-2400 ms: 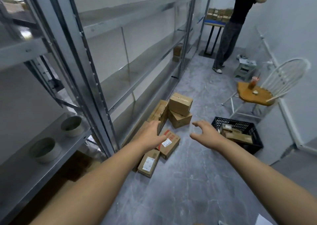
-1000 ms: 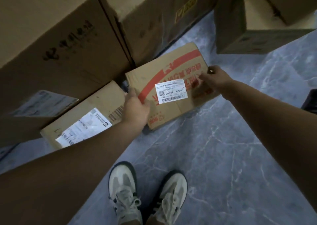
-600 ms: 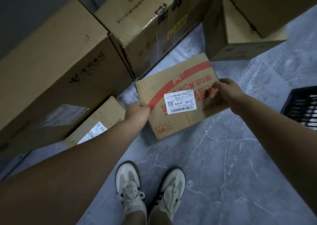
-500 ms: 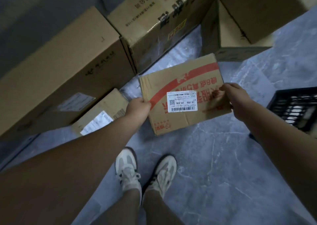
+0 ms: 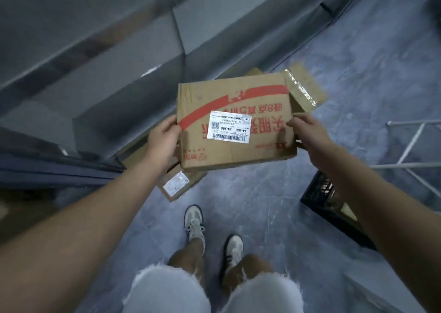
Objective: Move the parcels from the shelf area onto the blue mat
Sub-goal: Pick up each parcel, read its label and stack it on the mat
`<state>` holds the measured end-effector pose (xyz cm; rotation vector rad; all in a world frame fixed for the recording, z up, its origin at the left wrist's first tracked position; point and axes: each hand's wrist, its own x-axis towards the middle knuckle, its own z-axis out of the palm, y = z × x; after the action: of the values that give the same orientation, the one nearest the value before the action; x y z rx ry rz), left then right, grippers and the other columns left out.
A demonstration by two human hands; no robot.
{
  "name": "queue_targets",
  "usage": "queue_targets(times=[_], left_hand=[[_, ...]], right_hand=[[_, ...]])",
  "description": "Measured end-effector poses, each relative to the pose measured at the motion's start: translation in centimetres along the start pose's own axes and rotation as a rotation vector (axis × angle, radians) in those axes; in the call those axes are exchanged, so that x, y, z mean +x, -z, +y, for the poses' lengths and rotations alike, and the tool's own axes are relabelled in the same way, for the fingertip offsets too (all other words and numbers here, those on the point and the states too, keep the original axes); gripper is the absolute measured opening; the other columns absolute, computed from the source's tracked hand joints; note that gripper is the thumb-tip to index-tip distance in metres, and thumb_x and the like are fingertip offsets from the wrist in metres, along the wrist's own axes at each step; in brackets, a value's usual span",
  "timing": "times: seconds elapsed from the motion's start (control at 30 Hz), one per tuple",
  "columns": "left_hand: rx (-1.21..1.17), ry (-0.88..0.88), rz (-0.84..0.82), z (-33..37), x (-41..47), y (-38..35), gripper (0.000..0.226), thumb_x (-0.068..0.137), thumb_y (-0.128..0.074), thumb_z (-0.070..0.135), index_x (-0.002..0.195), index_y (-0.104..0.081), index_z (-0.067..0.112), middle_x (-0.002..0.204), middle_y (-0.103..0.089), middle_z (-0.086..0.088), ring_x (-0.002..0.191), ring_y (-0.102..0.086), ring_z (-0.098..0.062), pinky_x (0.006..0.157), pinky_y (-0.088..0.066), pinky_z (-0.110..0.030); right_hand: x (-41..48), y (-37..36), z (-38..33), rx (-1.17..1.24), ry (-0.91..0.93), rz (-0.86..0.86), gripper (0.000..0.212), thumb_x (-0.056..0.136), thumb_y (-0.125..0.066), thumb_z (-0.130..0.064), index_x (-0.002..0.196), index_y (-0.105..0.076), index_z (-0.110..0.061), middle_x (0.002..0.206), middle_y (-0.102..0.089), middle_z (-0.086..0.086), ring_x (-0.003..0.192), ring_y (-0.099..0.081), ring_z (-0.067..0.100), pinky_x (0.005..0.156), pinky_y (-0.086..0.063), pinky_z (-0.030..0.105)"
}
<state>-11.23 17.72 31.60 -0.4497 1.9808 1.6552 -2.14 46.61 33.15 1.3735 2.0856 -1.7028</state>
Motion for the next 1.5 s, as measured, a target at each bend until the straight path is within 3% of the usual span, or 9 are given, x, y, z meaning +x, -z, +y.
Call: queue_targets(times=[0.07,0.4,0.6,0.73,0.9,1.0,1.27,1.4,1.5], left_hand=[[-0.052,-0.047,0.040,2.5,-4.0,2.0,0.034,0.094,-0.051,0.010,0.104,-0.066,0.039,0.083,-0.074,0.021,0.074,-0.070,0.005,0.054,-0.051,-0.012],[-0.225,-0.221,0.389,2.3,-24.2,11.9,0.039,0.094,-0.051,0.016,0.126,-0.065,0.034,0.116,-0.071,0.008,0.106,-0.065,-0.010,0.090,-0.053,-0.033],[-0.358,-0.259,0.610,-2.6,-33.8,16.2,0.036,0.092,-0.061,0.026,0.125,-0.062,0.041,0.108,-0.069,0.016,0.099,-0.063,-0.003,0.066,-0.053,-0.023],[-0.443,-0.268,0.797,-6.7,-39.2,20.5,0.035,0.093,-0.061,0.022,0.123,-0.063,0.040,0.098,-0.072,0.017,0.087,-0.068,0.000,0.053,-0.053,-0.014],[-0.544,-0.275,0.982,-12.0,-46.1,26.8,0.036,0.093,-0.063,0.028,0.127,-0.061,0.039,0.105,-0.072,0.012,0.098,-0.068,-0.009,0.073,-0.060,-0.034],[-0.608,-0.280,1.102,-15.3,-50.7,31.5,0.035,0.093,-0.063,0.025,0.122,-0.061,0.043,0.094,-0.072,0.023,0.088,-0.069,0.001,0.059,-0.057,-0.019],[-0.786,-0.189,1.502,-27.3,-66.9,45.1,0.047,0.091,-0.062,0.011,0.135,-0.058,0.026,0.114,-0.069,0.008,0.089,-0.065,0.005,0.060,-0.051,-0.011],[-0.833,-0.123,1.675,-33.6,-74.5,49.9,0.047,0.091,-0.060,0.007,0.134,-0.057,0.026,0.083,-0.072,0.024,0.070,-0.067,0.010,0.051,-0.048,-0.008],[-0.855,-0.085,1.741,-37.4,-78.0,52.5,0.047,0.091,-0.059,0.008,0.132,-0.058,0.030,0.091,-0.074,0.020,0.076,-0.070,0.004,0.055,-0.052,-0.013]], right_hand=[[-3.3,0.5,-2.6,-0.004,0.077,-0.034,0.026,0.087,-0.052,-0.019,0.112,-0.060,-0.018,0.111,-0.067,0.006,0.099,-0.065,0.023,0.083,-0.053,0.040],[-16.9,-0.7,-6.5,-0.105,0.380,-0.383,0.022,0.095,-0.052,-0.018,0.116,-0.058,-0.023,0.105,-0.067,-0.003,0.092,-0.066,0.015,0.067,-0.055,0.033],[-24.5,-5.7,-5.7,-0.255,0.504,-0.543,0.023,0.097,-0.048,-0.010,0.112,-0.054,-0.027,0.106,-0.064,-0.005,0.096,-0.063,0.011,0.065,-0.055,0.029],[-29.8,-11.2,-6.0,-0.398,0.597,-0.678,0.026,0.097,-0.045,-0.005,0.117,-0.052,-0.019,0.110,-0.064,0.003,0.100,-0.064,0.019,0.079,-0.058,0.042],[-38.8,-19.9,-6.2,-0.496,0.803,-0.834,0.024,0.097,-0.046,-0.009,0.117,-0.054,-0.020,0.106,-0.063,0.000,0.095,-0.064,0.015,0.079,-0.057,0.041],[-45.1,-25.9,-4.8,-0.586,0.932,-0.915,0.019,0.098,-0.048,-0.018,0.113,-0.052,-0.028,0.102,-0.064,-0.006,0.090,-0.065,0.012,0.076,-0.058,0.039],[-66.7,-42.7,4.9,-0.775,1.110,-1.263,0.022,0.095,-0.051,-0.015,0.112,-0.052,-0.029,0.102,-0.064,-0.010,0.092,-0.064,0.007,0.073,-0.056,0.032],[-77.6,-48.6,10.3,-0.802,1.149,-1.443,0.023,0.096,-0.051,-0.018,0.119,-0.053,-0.024,0.101,-0.063,-0.009,0.091,-0.065,0.008,0.071,-0.057,0.030],[-84.0,-52.2,13.3,-0.818,1.171,-1.517,0.021,0.097,-0.052,-0.018,0.117,-0.053,-0.024,0.099,-0.063,-0.008,0.094,-0.066,0.015,0.080,-0.058,0.040]])
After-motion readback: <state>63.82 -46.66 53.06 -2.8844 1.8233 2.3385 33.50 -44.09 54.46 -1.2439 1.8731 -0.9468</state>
